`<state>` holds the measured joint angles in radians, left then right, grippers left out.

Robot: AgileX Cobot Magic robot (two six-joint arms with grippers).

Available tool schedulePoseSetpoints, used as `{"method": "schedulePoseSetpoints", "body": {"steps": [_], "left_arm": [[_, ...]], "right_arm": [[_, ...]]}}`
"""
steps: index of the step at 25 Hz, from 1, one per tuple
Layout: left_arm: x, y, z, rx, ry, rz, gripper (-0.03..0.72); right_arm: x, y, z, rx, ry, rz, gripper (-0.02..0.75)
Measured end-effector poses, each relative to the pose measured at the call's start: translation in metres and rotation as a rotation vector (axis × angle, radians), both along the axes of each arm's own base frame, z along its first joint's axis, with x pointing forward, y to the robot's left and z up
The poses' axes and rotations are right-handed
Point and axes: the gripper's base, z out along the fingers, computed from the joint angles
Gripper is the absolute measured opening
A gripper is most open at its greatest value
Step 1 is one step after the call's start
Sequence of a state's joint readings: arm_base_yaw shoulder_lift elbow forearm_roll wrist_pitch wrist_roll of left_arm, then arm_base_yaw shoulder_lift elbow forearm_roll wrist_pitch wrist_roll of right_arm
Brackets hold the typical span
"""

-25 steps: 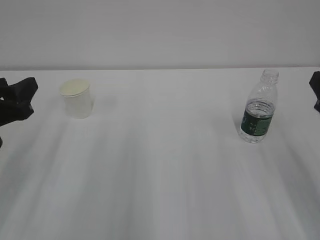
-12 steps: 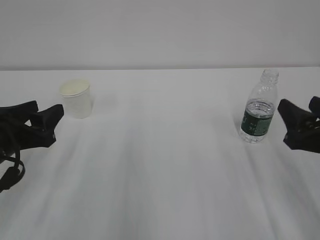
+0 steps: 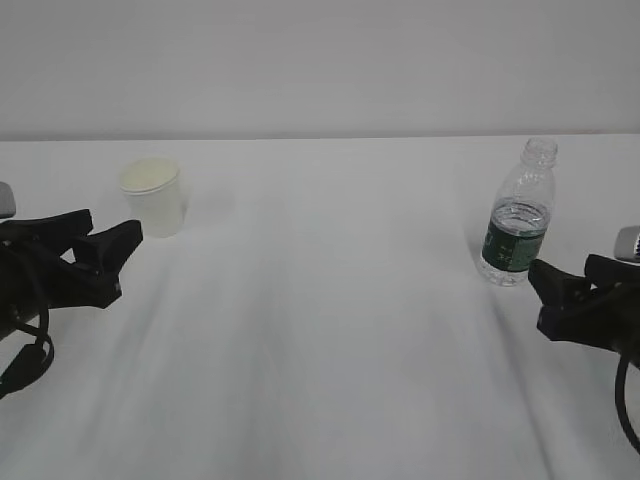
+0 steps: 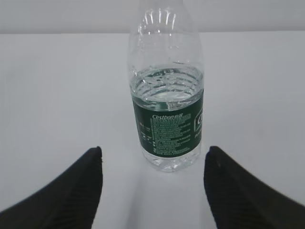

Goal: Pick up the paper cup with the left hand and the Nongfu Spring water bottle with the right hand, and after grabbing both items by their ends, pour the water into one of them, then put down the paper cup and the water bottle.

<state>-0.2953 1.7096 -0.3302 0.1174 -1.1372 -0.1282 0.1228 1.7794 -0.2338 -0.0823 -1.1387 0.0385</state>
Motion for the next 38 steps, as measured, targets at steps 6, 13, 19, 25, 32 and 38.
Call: {"method": "schedulePoseSetpoints", "body": {"steps": [6, 13, 19, 25, 32, 38], "left_arm": [[0.000, -0.001, 0.000, 0.002, -0.001, -0.006, 0.461], [0.000, -0.001, 0.000, 0.003, -0.001, -0.012, 0.461], [0.000, -0.001, 0.000, 0.003, -0.002, -0.013, 0.461], [0.000, -0.001, 0.000, 0.003, -0.002, -0.013, 0.461], [0.000, -0.001, 0.000, 0.003, -0.002, -0.013, 0.461], [0.000, -0.001, 0.000, 0.003, -0.002, -0.013, 0.461]], "right_arm": [[0.019, 0.002, -0.014, -0.003, 0.024, -0.002, 0.627], [0.041, 0.005, -0.025, -0.002, 0.021, -0.004, 0.671], [0.056, 0.006, -0.034, -0.001, 0.018, -0.007, 0.672], [0.070, 0.008, -0.041, 0.000, 0.010, -0.012, 0.671], [0.081, 0.007, -0.045, 0.025, 0.001, -0.046, 0.669], [0.091, 0.006, -0.040, 0.036, -0.034, -0.075, 0.666]]}}
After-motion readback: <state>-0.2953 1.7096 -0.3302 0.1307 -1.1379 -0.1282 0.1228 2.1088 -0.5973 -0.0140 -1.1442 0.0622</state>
